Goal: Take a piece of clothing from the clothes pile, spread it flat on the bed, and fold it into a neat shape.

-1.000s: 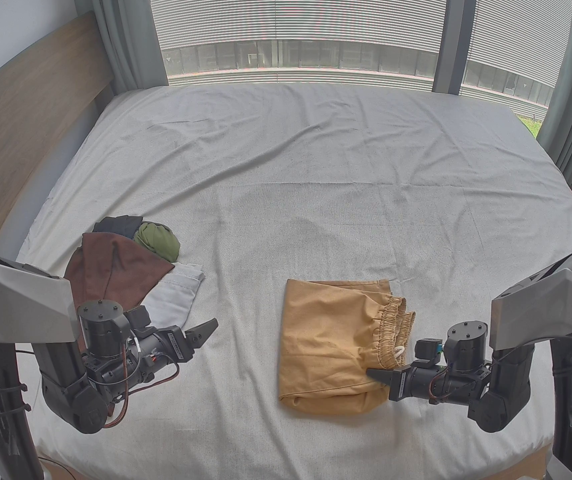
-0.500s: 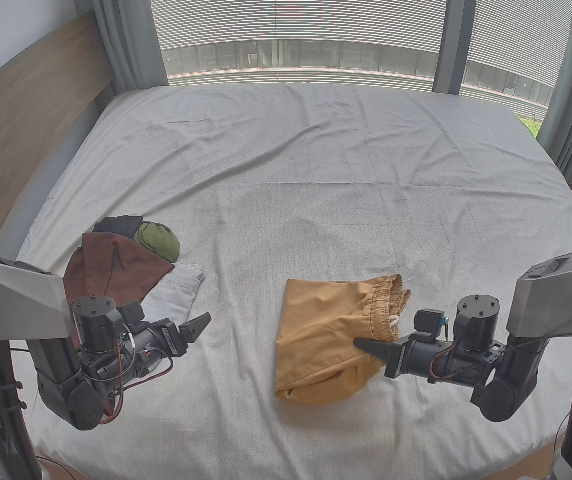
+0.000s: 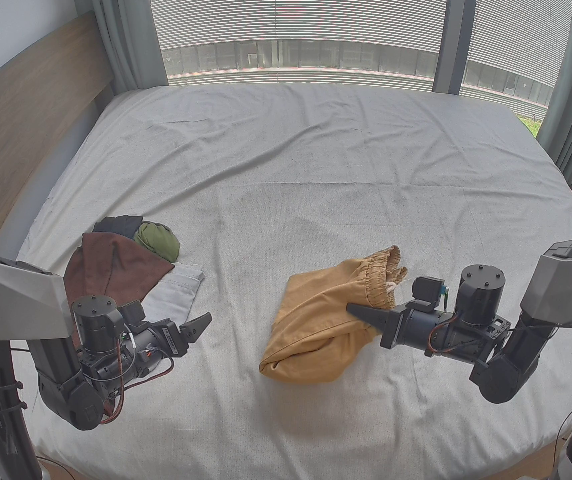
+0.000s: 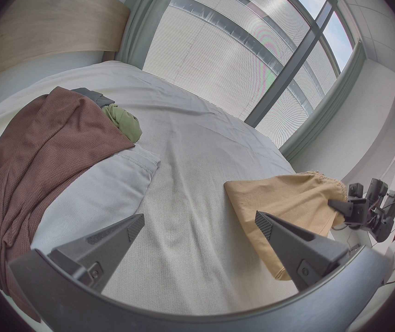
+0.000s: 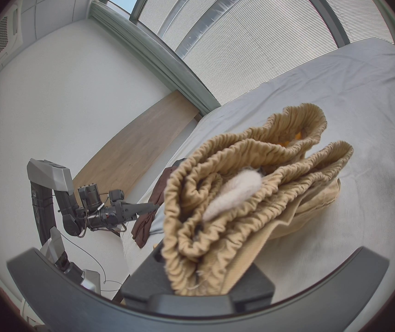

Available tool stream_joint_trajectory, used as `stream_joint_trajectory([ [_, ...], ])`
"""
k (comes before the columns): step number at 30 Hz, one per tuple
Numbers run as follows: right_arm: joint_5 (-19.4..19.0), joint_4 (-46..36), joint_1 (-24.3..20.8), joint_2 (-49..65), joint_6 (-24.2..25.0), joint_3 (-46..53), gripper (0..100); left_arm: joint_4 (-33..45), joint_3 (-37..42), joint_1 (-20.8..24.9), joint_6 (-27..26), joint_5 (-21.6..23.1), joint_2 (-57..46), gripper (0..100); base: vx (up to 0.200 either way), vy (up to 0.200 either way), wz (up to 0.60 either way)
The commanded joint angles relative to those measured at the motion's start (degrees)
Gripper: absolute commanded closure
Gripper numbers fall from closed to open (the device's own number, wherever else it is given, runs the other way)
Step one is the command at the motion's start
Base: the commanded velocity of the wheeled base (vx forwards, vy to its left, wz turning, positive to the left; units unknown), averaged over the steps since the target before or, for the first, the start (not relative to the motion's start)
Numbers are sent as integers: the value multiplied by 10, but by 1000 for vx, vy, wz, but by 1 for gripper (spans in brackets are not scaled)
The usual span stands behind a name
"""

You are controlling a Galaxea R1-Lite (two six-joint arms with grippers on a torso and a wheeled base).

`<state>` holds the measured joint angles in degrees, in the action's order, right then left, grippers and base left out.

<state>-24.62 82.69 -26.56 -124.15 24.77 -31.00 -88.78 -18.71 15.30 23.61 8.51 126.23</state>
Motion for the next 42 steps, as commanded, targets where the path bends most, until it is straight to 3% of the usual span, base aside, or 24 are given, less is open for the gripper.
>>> stream_joint_trajectory([
  [1, -2, -13, 0, 22, 0, -27, 100, 0, 0, 1, 1, 1, 2, 0, 0, 0, 0],
  [33, -10, -250, 7, 37, 13, -303, 100, 0, 7, 4, -1, 0, -1, 0, 0, 0, 0],
  [42, -17, -305, 16, -21, 25, -410, 100, 0, 7, 4, 0, 0, -1, 0, 0, 0, 0],
])
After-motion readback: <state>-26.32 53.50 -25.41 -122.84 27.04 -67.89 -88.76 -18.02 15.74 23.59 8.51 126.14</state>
